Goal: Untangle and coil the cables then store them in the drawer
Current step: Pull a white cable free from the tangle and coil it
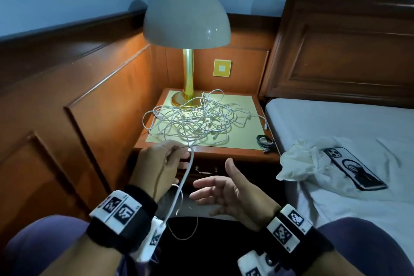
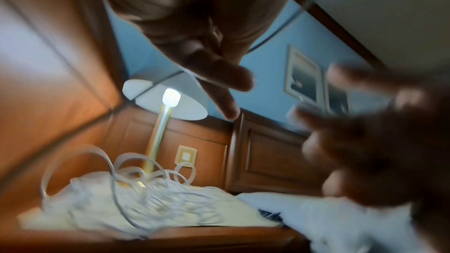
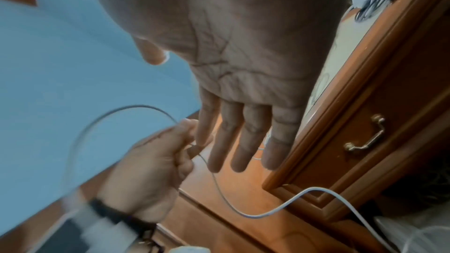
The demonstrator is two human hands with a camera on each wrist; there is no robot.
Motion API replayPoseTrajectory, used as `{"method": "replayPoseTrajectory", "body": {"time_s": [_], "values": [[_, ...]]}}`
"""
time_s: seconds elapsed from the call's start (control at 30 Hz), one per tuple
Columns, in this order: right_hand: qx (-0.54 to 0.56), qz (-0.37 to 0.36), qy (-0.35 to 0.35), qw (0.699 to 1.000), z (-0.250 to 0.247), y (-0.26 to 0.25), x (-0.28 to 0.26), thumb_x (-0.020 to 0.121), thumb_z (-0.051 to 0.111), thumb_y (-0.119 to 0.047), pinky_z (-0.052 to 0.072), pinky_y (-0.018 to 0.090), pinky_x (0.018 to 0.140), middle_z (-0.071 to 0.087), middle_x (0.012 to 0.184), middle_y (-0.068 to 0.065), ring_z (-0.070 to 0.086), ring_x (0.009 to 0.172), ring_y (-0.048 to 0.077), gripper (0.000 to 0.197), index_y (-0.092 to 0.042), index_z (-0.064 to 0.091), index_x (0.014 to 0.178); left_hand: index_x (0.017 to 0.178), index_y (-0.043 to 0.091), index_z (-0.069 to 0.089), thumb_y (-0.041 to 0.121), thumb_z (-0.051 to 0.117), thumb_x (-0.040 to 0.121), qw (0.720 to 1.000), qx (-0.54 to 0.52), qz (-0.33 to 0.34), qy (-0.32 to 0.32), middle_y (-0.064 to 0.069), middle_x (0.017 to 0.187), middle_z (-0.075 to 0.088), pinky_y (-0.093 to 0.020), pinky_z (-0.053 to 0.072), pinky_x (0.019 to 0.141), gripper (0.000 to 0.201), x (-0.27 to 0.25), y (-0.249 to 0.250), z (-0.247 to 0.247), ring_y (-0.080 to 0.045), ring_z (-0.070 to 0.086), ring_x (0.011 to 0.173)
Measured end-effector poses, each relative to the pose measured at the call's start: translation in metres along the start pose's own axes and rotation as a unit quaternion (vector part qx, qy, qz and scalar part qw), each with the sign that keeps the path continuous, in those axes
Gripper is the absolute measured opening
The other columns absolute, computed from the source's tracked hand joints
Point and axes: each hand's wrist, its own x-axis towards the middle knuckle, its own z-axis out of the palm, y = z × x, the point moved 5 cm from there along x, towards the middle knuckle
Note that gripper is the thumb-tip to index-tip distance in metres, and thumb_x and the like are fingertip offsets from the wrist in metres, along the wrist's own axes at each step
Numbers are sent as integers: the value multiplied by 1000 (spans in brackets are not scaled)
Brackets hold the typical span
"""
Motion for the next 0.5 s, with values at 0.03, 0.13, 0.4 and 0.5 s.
{"method": "replayPoseTrajectory", "body": {"time_s": [0.03,0.13,0.4,0.5], "values": [[5,-16,-15,1000,2,-1,-1,78,33,-82,42,36,87,70,120,13,64,109,22,92,-8,64,124,92,21,74,23,62,98,994,99,45,9,8,73,73,-26,57,57,15,4,-2,-3,-8,72,63],[0,-47,-31,998,3,-2,-1,73,59,-76,42,36,89,70,119,15,64,107,22,77,-13,67,116,89,28,76,46,56,94,941,300,155,12,8,66,69,-33,56,63,27,14,-4,-2,-15,66,63],[35,-104,29,994,-28,-7,11,95,55,-34,53,38,77,55,59,10,64,68,25,29,-10,55,77,68,20,72,28,83,80,944,274,184,-12,8,78,64,-31,54,68,18,36,-14,5,-13,62,71],[148,-97,100,979,-56,-21,10,94,54,-37,43,29,56,30,51,-5,31,41,11,31,-16,51,72,66,11,65,33,77,84,986,139,66,-65,4,60,64,-22,48,61,31,47,-28,-1,-8,59,54]]}}
